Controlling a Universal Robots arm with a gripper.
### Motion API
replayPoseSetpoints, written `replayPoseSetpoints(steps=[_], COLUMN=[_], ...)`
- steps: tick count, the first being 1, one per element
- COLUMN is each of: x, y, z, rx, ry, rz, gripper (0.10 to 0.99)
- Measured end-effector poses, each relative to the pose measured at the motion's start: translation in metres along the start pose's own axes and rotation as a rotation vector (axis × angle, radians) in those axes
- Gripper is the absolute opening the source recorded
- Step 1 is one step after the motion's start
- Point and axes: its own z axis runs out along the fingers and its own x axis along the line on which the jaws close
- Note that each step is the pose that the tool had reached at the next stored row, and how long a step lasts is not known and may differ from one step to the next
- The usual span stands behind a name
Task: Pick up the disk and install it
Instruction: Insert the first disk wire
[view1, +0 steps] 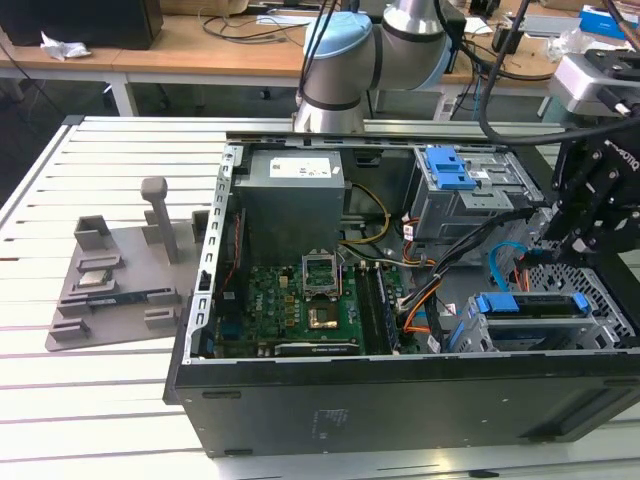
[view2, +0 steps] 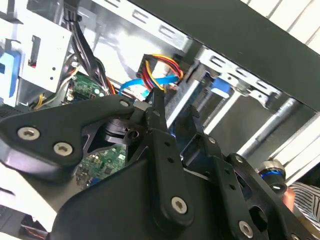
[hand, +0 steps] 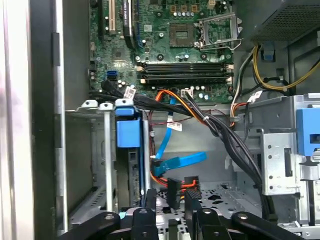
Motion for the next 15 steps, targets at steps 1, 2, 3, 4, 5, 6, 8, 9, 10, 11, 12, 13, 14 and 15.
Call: replayPoseSetpoints(steps=[1, 2, 3, 4, 5, 6, 8, 9, 10, 11, 12, 13, 14, 15], x=[-0.0025, -0.0025, -0.0025, -0.0022, -0.0015, -0.0013, -0.0012, -0.001, -0.0009, -0.0008, -0.0007, -0.0006, -0.0005, -0.0003], y=[0.0, -0.0001, -0.0002, 0.0, 0.0003, 0.0003, 0.0003, 0.0003, 0.0003, 0.0003, 0.0003, 0.0003, 0.0003, 0.0003], z=[0.0045, 0.0062, 0.0098, 0.011, 0.0123, 0.0125, 0.0126, 0.0127, 0.0126, 0.0126, 0.0126, 0.0126, 0.0126, 0.0126], rx=[0.0, 0.0, 0.0, 0.0, 0.0, 0.0, 0.0, 0.0, 0.0, 0.0, 0.0, 0.0, 0.0, 0.0], ry=[0.0024, 0.0026, 0.0033, 0.0033, 0.004, 0.0056, 0.0056, 0.0054, 0.0055, 0.0056, 0.0055, 0.0055, 0.0055, 0.0055], rz=[0.0, 0.0, 0.0, 0.0, 0.0, 0.0, 0.0, 0.0, 0.0, 0.0, 0.0, 0.0, 0.0, 0.0], gripper=[0.361, 0.361, 0.361, 0.361, 0.361, 0.361, 0.361, 0.361, 0.361, 0.349, 0.349, 0.349, 0.282, 0.216])
